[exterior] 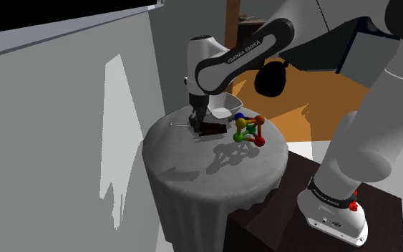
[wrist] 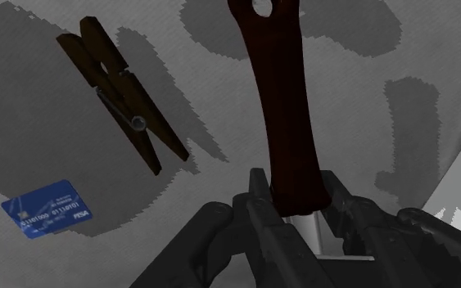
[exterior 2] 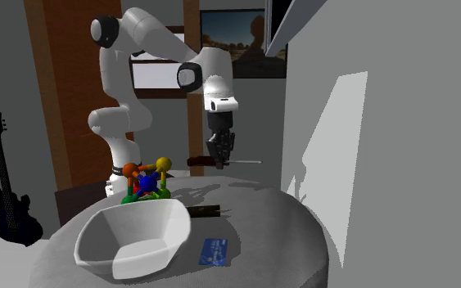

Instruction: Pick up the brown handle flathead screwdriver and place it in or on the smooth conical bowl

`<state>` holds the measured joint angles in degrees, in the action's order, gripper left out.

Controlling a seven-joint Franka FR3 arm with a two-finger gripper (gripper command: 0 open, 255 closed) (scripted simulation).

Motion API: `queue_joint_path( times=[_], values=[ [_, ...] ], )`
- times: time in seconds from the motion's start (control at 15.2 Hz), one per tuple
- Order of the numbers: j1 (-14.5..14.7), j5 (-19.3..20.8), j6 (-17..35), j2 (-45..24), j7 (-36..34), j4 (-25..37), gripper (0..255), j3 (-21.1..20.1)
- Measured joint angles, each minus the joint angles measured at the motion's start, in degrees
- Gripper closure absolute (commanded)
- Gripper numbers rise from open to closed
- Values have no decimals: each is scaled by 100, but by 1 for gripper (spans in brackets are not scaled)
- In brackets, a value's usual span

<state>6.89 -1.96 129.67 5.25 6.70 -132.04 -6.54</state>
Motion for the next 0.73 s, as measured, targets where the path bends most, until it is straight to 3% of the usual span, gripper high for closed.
queue_joint_path(
  times=[0.53,0.73],
  values=[
    [-2,-22,-631,280,11,352,255,12],
    [-141,-8,-707,268,319,432,255,195]
  ],
)
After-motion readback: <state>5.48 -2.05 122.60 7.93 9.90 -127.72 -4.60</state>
